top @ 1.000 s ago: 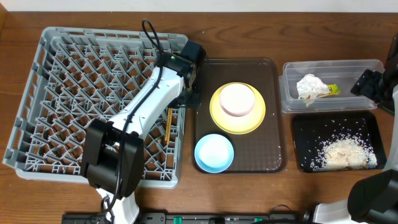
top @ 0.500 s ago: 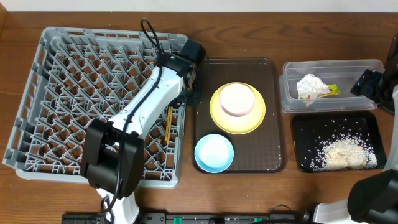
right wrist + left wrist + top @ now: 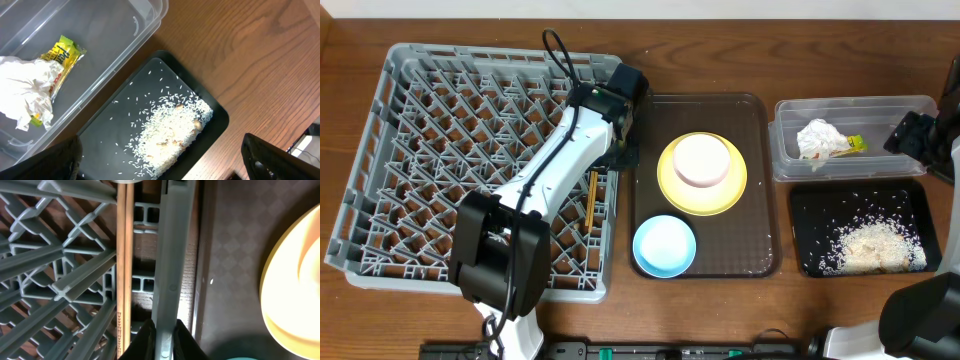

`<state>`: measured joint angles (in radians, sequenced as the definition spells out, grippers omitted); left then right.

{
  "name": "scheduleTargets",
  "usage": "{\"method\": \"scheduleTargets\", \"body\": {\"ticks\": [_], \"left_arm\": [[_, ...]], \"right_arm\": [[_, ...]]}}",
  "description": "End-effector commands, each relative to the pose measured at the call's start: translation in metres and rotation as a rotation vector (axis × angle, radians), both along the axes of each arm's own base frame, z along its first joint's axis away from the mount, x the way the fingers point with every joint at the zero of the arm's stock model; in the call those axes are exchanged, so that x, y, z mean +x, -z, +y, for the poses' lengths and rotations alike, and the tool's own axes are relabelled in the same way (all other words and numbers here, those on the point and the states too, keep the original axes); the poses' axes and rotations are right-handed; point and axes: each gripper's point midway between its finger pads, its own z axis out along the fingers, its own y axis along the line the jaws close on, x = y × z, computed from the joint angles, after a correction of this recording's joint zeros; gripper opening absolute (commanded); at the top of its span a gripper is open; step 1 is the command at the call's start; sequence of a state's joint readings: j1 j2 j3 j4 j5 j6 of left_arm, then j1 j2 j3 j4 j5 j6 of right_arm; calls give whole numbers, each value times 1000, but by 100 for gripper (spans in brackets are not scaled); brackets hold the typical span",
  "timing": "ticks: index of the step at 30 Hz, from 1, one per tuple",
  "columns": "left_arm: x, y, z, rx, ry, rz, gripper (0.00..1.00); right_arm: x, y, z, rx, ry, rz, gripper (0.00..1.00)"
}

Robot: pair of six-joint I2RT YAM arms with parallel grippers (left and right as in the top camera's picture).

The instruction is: Sort waste into correct bins and load items into the dishwasher rack

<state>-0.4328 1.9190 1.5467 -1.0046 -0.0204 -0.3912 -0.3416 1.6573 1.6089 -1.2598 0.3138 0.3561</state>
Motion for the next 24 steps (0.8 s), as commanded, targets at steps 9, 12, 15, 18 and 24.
{"method": "scheduleTargets", "body": {"ticks": [9, 12, 15, 18, 24], "left_arm": [[5, 4, -10, -38, -5, -15, 8], [5, 4, -10, -38, -5, -13, 8], [6, 4, -10, -40, -5, -17, 8], [7, 4, -11, -44, -10, -23, 9], [7, 4, -12, -55, -45, -20, 8]], "right_arm": [[-3, -8, -4, -15, 24, -21, 99], [-3, -8, -4, -15, 24, -21, 99], [-3, -8, -4, -15, 24, -21, 99], [-3, -8, -4, -15, 24, -21, 99], [-3, -8, -4, -15, 24, -21, 99]]}}
